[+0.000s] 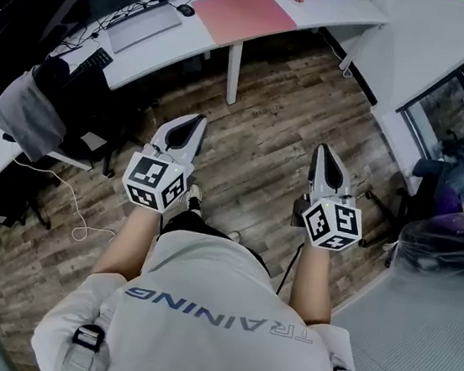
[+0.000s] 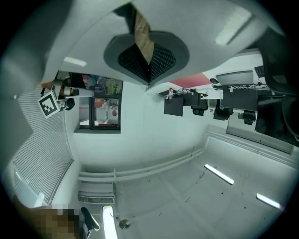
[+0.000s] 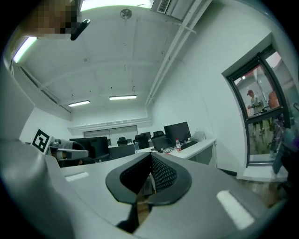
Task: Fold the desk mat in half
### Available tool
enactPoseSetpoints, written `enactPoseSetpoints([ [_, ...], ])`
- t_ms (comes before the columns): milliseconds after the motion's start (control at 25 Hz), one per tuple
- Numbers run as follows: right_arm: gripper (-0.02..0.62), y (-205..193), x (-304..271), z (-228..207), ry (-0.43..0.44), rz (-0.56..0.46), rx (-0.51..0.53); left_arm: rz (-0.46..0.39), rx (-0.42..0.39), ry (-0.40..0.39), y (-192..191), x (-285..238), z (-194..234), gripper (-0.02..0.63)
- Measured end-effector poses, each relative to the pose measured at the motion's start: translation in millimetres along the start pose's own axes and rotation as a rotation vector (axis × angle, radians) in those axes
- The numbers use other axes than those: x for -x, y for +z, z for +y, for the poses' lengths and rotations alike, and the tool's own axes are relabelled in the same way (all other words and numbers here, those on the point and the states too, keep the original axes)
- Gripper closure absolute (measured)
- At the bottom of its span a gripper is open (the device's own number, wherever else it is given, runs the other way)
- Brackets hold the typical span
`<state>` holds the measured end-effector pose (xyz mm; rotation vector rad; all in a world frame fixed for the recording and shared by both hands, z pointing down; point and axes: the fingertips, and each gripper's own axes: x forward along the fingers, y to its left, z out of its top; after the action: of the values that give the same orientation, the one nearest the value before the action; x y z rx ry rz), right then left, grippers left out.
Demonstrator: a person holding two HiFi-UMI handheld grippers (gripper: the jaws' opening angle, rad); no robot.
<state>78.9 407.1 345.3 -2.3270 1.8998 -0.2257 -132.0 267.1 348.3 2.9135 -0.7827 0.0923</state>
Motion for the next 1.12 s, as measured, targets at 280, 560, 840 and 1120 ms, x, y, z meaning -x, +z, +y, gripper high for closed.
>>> enactPoseSetpoints([
  [280, 0.581, -14, -28, 3, 0.016, 0.043, -0.018, 0.014, 0.021, 0.016, -7, -11, 21, 0.606],
  [560, 0.581, -32, -82, 26, 0.052, 0.115, 0.0, 0.03, 0.031, 0.043, -17, -25, 69, 0.606],
  [840, 0.581, -45, -166, 50, 0.06, 0.164, 0.033, 0.037, 0.025, 0.035, -16, -61, 139, 0.606],
  [1120, 0.581, -51, -257, 80, 0.056, 0.203, 0.064, 0.061, 0.062, 0.026, -14, -105, 230, 0.606],
])
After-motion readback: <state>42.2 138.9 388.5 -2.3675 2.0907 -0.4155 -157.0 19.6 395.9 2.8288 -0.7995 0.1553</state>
